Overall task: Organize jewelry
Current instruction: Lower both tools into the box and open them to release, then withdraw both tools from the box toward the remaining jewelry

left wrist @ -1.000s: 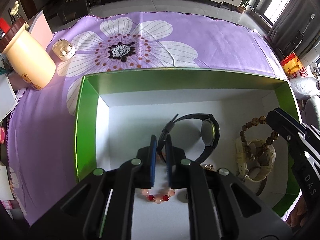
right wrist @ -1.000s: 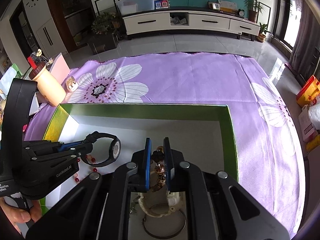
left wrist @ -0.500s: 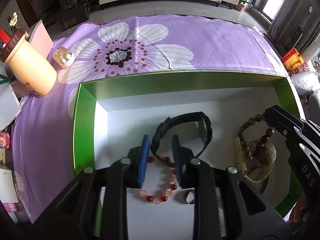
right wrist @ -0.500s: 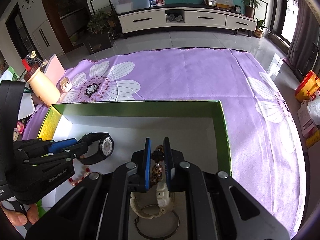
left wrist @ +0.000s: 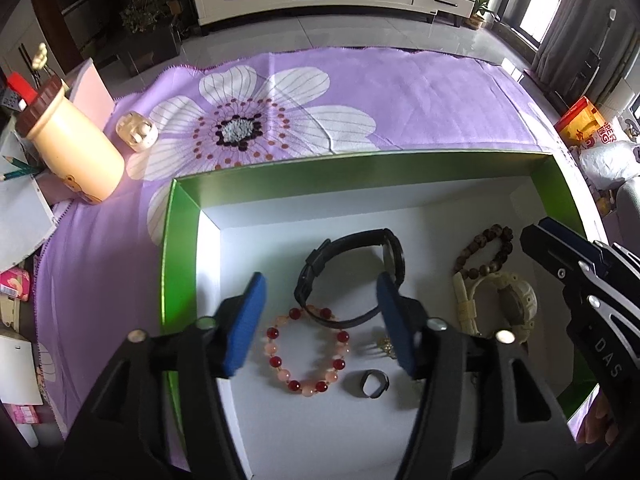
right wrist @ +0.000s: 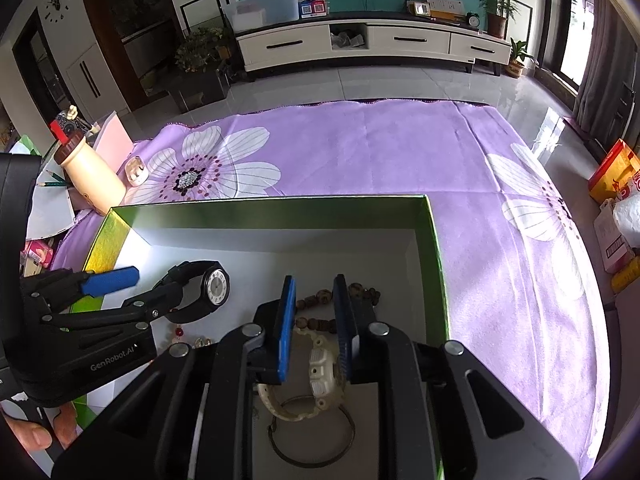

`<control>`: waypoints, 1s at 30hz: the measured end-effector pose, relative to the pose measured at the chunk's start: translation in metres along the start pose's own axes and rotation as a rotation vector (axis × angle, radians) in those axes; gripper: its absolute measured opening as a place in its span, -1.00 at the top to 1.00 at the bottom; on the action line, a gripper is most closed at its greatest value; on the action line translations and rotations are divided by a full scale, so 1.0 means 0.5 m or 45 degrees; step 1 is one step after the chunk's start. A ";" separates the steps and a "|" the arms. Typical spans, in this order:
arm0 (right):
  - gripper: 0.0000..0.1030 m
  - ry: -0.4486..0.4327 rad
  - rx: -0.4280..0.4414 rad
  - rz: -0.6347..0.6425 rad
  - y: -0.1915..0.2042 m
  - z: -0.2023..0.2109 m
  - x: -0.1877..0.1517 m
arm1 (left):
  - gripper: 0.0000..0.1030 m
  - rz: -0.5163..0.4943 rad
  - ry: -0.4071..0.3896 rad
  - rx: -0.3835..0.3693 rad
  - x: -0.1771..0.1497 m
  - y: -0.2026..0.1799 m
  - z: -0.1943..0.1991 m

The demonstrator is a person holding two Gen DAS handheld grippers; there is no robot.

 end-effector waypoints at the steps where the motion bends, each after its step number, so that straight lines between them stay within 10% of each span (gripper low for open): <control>1: 0.57 -0.006 0.002 0.000 -0.001 0.007 -0.001 | -0.23 -0.007 -0.010 0.004 0.000 -0.002 0.006; 21: -0.49 -0.131 -0.078 0.038 -0.010 0.162 -0.023 | -0.78 -0.025 -0.197 0.022 -0.023 -0.009 0.173; 30: -0.60 -0.161 -0.083 0.039 -0.009 0.226 -0.046 | -0.87 -0.009 -0.246 0.031 -0.050 -0.004 0.238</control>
Point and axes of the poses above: each gripper's, at about its wrist camera, not at the fingertips, and z roughly against the way its jaws point, y to its left, x to its top, the point moved 4 cm from there along -z, roughly the way its jaws point, and after that the axes turned 11 degrees about -y, right-handed, at the moved point
